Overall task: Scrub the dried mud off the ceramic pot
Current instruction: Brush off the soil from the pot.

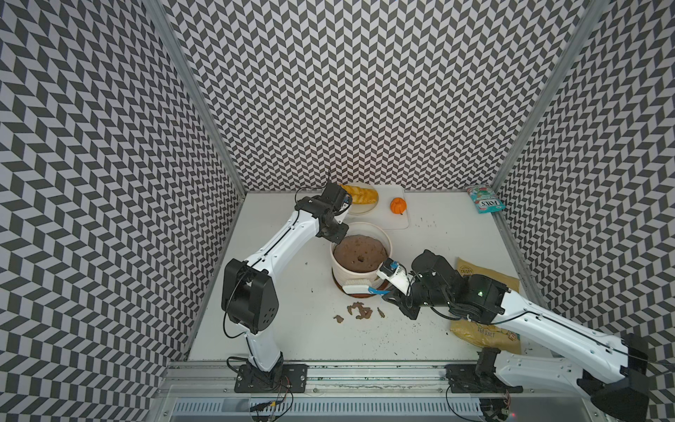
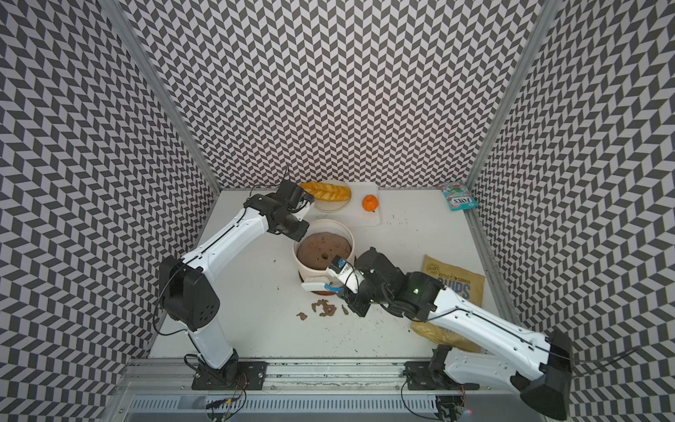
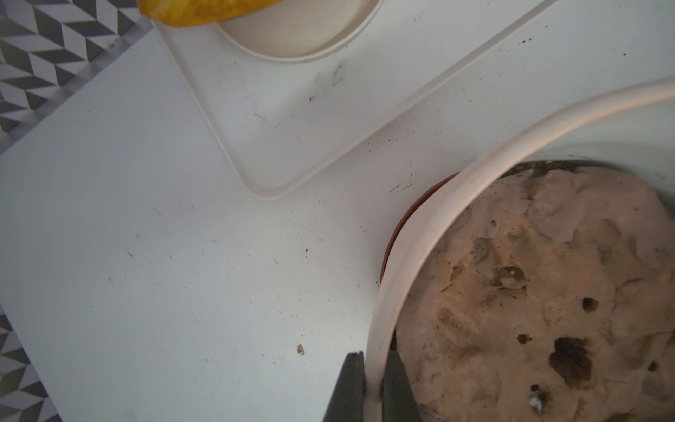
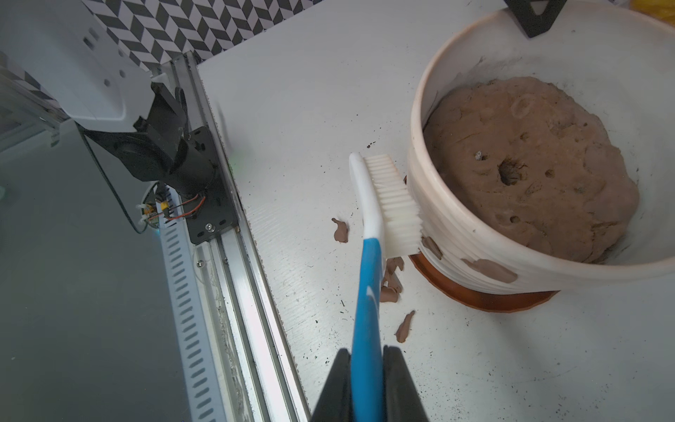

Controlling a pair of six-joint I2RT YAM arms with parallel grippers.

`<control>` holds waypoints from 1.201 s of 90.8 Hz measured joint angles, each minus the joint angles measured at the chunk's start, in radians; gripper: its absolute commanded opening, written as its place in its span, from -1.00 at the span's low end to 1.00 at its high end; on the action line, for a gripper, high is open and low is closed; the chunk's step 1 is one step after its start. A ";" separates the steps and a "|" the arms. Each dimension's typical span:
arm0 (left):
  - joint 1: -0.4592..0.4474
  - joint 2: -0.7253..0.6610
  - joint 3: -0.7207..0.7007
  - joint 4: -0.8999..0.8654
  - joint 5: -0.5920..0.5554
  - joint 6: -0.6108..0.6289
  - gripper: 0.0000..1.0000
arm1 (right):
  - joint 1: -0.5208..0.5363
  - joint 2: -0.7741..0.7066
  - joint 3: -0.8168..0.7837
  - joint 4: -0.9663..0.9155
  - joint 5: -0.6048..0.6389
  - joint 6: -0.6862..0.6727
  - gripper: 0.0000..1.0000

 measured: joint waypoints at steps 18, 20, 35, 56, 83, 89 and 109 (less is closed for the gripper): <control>0.004 0.010 0.004 0.035 0.023 0.085 -0.82 | -0.042 0.063 0.001 0.003 0.000 -0.066 -1.00; 0.005 0.011 0.004 0.039 0.026 0.092 -0.82 | -0.045 0.066 0.000 0.007 0.000 -0.067 -1.00; 0.013 0.019 0.006 0.064 0.058 0.120 -0.80 | -0.093 0.087 -0.023 0.036 -0.045 -0.070 -1.00; 0.016 0.025 0.006 0.086 0.074 0.143 -0.73 | -0.156 0.121 -0.092 0.050 -0.099 -0.033 -1.00; 0.016 0.025 0.006 0.086 0.075 0.153 -0.73 | -0.166 0.112 -0.135 0.089 -0.130 -0.001 -1.00; 0.016 0.025 0.006 0.086 0.075 0.153 -0.73 | -0.154 0.111 -0.137 0.092 -0.119 0.009 -1.00; 0.016 0.025 0.006 0.086 0.076 0.153 -0.72 | -0.134 0.140 -0.137 0.098 -0.112 0.018 -1.00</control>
